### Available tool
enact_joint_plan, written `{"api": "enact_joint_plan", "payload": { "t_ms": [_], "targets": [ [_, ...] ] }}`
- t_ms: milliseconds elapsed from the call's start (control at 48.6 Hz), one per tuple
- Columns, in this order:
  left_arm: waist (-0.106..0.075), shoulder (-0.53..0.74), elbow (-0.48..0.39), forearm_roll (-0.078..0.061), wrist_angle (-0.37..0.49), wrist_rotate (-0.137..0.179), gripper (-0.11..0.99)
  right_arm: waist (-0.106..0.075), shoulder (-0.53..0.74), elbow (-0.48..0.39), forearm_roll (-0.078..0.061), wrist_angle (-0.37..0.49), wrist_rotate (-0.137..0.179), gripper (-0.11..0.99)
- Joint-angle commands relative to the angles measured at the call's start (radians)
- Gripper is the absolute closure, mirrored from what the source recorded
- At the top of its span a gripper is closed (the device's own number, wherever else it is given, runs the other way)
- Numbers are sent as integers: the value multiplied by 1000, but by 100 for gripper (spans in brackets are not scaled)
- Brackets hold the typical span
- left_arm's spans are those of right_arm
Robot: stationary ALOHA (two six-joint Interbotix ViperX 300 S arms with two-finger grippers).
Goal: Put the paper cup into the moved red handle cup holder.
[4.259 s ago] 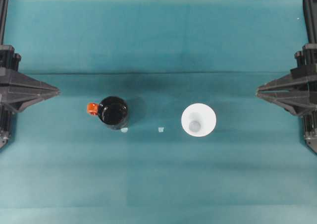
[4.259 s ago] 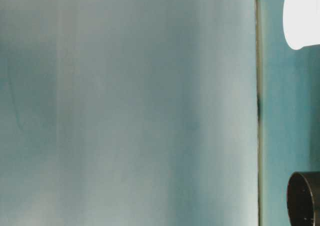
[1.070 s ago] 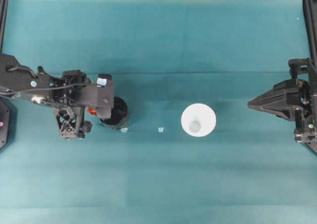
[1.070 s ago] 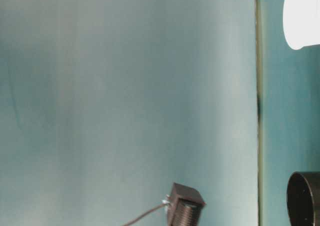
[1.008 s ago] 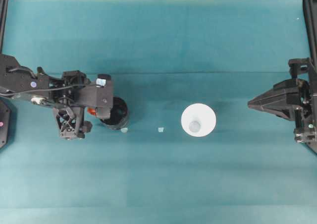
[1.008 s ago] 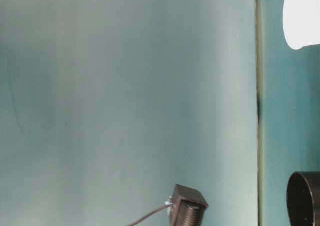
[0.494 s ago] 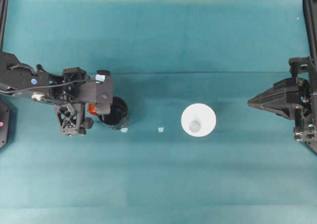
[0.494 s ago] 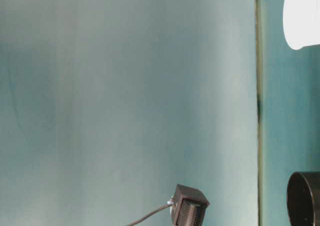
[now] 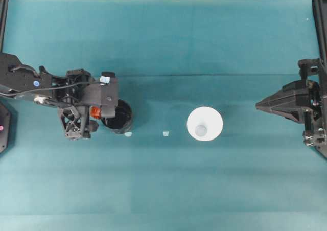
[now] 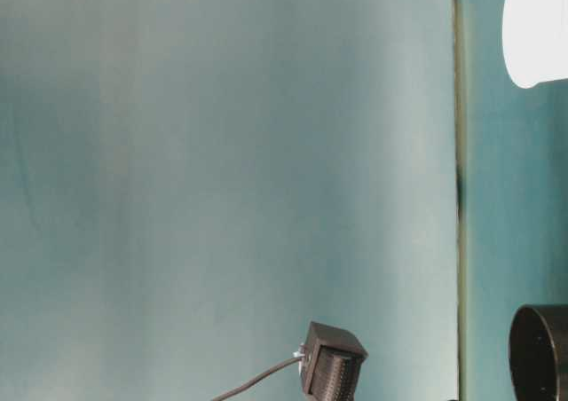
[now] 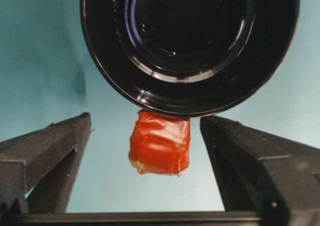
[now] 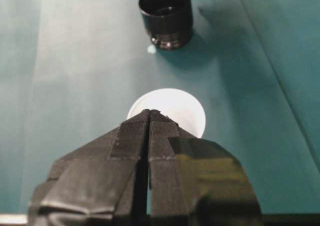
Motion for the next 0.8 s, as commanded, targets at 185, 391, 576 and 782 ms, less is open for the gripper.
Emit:
{"api": "enact_joint_plan", "payload": {
  "t_ms": [185,391,576,782],
  "targets": [
    [3,-3,-40,2,3,-3,29,-3,5,-2,3,-5,6,98],
    [2,-9,-54,2,21,0,58,-2,3,-2,3,-5,6,98],
    [-3,-20,-101,2,29,0,58,-2,3,-2,3,-5,6,98],
    [-32,-18,-267,2,109,2,58,-2,3,0,3,-5,6,98]
  ]
}}
